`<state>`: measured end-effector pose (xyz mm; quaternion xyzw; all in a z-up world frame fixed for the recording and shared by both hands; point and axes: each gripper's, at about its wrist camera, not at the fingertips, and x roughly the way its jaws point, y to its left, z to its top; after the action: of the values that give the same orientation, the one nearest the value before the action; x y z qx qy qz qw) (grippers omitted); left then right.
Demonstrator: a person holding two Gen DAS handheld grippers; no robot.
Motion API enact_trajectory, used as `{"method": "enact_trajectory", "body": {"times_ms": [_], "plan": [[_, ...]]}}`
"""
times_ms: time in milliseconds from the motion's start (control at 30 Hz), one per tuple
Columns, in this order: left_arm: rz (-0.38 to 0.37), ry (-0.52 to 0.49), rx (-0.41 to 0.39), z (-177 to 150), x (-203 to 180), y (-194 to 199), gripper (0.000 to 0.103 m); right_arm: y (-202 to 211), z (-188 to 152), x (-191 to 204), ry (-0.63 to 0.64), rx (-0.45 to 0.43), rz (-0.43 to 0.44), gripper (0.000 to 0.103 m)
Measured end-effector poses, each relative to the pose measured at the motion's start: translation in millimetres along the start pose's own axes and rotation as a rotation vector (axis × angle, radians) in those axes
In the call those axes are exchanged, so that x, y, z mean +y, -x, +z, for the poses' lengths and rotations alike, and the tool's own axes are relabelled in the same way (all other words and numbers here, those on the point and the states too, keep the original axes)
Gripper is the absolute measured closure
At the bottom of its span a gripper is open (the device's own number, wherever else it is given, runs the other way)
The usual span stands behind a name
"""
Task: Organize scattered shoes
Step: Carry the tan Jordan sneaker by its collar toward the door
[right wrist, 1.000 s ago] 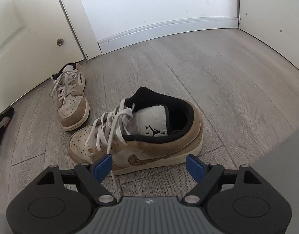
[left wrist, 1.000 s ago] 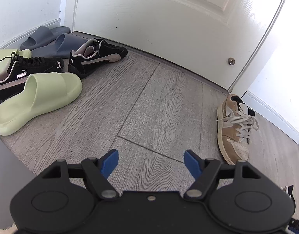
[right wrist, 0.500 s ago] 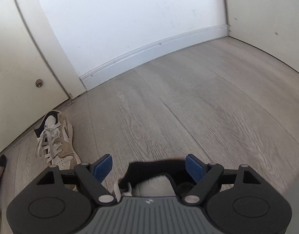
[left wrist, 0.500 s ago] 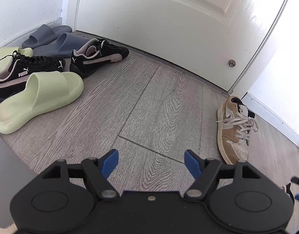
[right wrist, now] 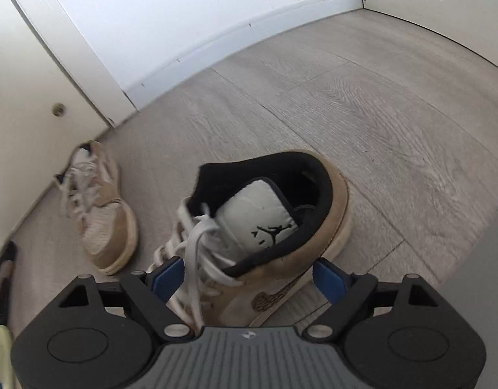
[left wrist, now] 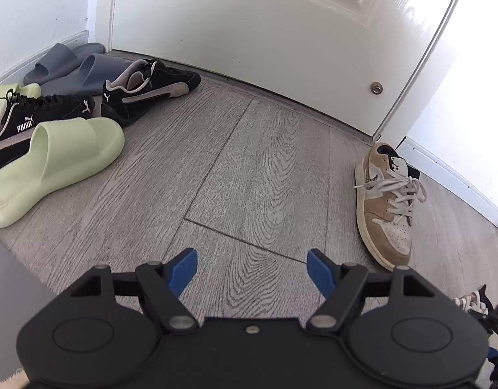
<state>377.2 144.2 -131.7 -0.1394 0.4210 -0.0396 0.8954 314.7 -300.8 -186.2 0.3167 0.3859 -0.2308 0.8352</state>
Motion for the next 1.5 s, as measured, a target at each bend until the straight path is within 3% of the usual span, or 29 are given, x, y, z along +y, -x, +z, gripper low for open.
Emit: {"method": "enact_trajectory", "body": {"times_ms": [233,400,633,900,1000,1200,1400,1500], "plan": [[-0.018,0.046,0.015,1.5,5.6,-4.1,0.028,-20.7,27.7,16.9,0.201,-0.066,0.034,0.015],[-0.014,0.031,0.016,0.9,1.5,-5.0,0.028,-13.1,12.1,11.8,0.112,-0.089,-0.002,0.015],[-0.017,0.018,0.023,-0.9,-1.6,-6.6,0.028,-11.4,-14.4,27.9,0.157,-0.083,-0.014,0.015],[-0.012,0.015,0.027,-1.0,-4.0,-9.2,0.028,-10.1,-13.0,36.5,0.089,-0.092,-0.026,0.015],[-0.008,0.018,0.025,-0.7,-3.9,-10.0,0.028,12.6,-19.4,29.3,0.073,-0.111,-0.057,0.014],[-0.013,0.030,0.037,-1.1,-3.4,-14.5,0.028,39.4,-44.0,25.0,0.166,-0.088,0.000,0.014],[-0.018,0.007,0.044,-3.2,-8.7,-15.7,0.028,11.9,-39.5,41.6,0.152,-0.044,0.031,0.013],[-0.012,0.005,0.039,-3.6,-8.2,-13.6,0.028,0.3,-36.2,58.2,0.207,-0.110,-0.027,0.011]]}}
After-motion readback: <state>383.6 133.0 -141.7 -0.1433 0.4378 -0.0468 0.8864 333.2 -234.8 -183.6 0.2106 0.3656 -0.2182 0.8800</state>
